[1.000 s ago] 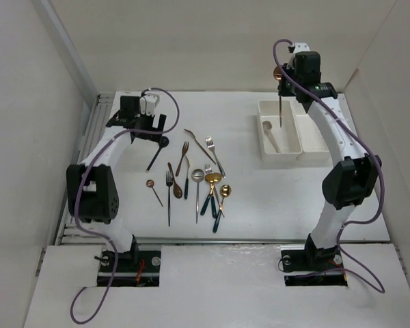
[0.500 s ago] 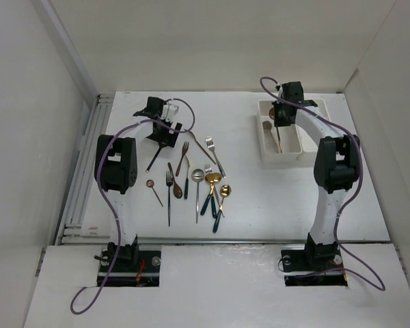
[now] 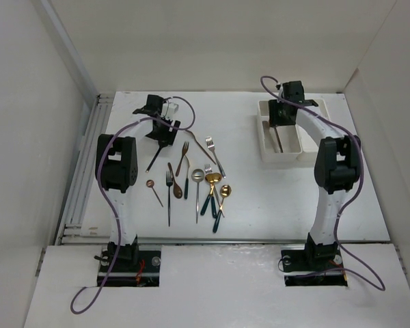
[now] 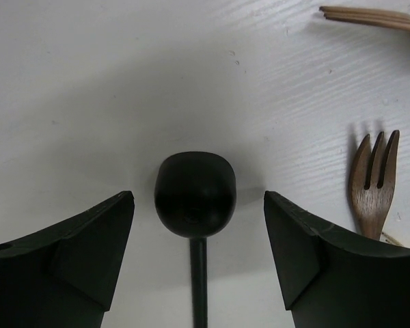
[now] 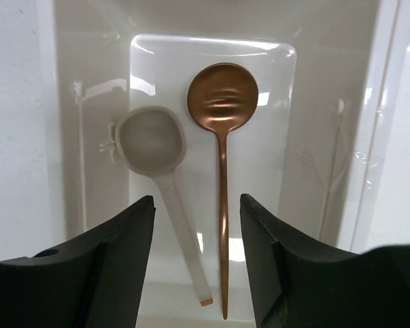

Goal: Sort the eating utensils into containers

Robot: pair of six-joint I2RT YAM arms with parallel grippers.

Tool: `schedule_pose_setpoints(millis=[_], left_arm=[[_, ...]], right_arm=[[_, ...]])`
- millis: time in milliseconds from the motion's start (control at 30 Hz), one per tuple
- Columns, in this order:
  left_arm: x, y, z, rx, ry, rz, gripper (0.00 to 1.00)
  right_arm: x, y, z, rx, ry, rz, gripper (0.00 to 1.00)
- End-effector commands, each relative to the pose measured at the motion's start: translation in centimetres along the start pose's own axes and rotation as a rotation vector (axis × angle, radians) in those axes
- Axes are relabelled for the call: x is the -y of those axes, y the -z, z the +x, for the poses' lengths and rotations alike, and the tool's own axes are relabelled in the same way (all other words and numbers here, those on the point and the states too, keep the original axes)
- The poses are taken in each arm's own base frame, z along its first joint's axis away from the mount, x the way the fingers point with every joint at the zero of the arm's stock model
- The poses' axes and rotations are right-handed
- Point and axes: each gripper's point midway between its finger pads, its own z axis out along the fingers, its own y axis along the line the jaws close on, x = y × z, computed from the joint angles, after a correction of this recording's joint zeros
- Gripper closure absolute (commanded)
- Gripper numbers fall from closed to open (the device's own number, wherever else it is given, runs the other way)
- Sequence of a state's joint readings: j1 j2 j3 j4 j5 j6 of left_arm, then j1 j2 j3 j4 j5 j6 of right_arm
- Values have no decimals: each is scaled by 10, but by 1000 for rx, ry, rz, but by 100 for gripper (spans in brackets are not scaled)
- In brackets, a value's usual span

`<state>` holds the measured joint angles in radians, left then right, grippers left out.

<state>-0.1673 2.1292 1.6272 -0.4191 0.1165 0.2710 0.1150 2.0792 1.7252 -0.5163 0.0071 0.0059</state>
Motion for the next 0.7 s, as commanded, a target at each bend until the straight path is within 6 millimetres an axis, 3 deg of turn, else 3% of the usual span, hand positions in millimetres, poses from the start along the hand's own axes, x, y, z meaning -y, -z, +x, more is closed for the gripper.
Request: schedule_pose_setpoints(millis=[0, 167, 300, 367, 400, 433, 467, 600, 667], left_arm=[[9, 18, 6, -10, 13, 43, 26], [6, 8, 0, -17, 24, 35, 28], [6, 4, -1, -23, 34, 36, 44], [3, 7, 0, -21, 42, 42, 55], [3, 5, 2, -20, 42, 42, 68], [3, 5, 2, -20, 42, 42, 68], [4, 5, 2, -20, 51, 42, 77], [2, 22, -17, 29, 56, 32, 100], [-1, 40, -32, 66, 70, 41, 100]], right_arm=[[-1, 42, -52, 158, -22, -14, 41], [-2, 50, -57, 176, -31, -16, 41], [0, 59, -63, 197, -32, -7, 41], [0, 61, -61, 195, -32, -7, 41], [0, 63, -60, 197, -32, -7, 41], [0, 63, -60, 197, -32, -7, 41], [0, 62, -57, 188, -32, -7, 41], [-7, 72, -65, 214, -25, -25, 41], [-21, 89, -75, 248, 49, -43, 41]])
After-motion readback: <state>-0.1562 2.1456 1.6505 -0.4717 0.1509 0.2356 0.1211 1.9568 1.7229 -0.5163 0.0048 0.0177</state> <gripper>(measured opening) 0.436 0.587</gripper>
